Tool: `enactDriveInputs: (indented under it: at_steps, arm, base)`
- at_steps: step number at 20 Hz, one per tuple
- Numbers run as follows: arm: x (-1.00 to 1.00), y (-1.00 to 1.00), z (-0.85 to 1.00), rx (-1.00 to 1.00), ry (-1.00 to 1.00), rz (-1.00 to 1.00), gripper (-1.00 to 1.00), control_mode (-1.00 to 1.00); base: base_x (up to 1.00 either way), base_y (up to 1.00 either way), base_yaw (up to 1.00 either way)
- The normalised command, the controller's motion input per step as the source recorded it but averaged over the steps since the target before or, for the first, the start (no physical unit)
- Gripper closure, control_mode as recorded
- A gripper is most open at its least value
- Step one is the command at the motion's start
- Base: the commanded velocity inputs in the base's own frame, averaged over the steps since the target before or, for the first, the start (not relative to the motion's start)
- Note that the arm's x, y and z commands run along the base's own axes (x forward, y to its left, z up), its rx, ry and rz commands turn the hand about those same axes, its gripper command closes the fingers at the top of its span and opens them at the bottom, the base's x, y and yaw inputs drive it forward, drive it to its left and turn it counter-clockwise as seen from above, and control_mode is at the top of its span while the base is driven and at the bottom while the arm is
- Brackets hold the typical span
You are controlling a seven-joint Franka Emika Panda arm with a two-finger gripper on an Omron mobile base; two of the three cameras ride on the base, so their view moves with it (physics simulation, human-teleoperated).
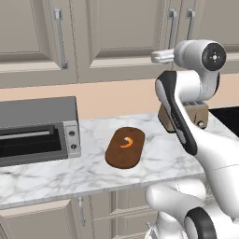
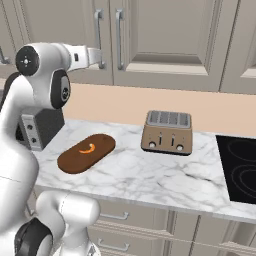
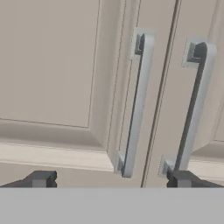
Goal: Open the cabinet, retrieve the rolling pin, and place it next to the meat on the cutting board to prepare for tenderizing.
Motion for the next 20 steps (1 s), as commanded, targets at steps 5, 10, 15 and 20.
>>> enactDriveInputs:
  at_steps: [5,10,15,20]
  arm:
    - [0.42,-0.09,0.0,0.0,0.09,0.0,-1.0,-1.0]
    - [0.28,-0.19,0.0,0.0,0.03,0.0,-1.0,-1.0]
    - [0.05,-0.31,0.01,0.0,0.0,0.0,-1.0,-1.0]
    - [0.24,-0.05,0.0,0.0,0.0,0.0,-1.0,-1.0]
  base:
    - [0.0,0.0,0.0]
    - [0.0,0.0,0.0]
    - [0.0,0.0,0.0]
    - [0.0,0.0,0.0]
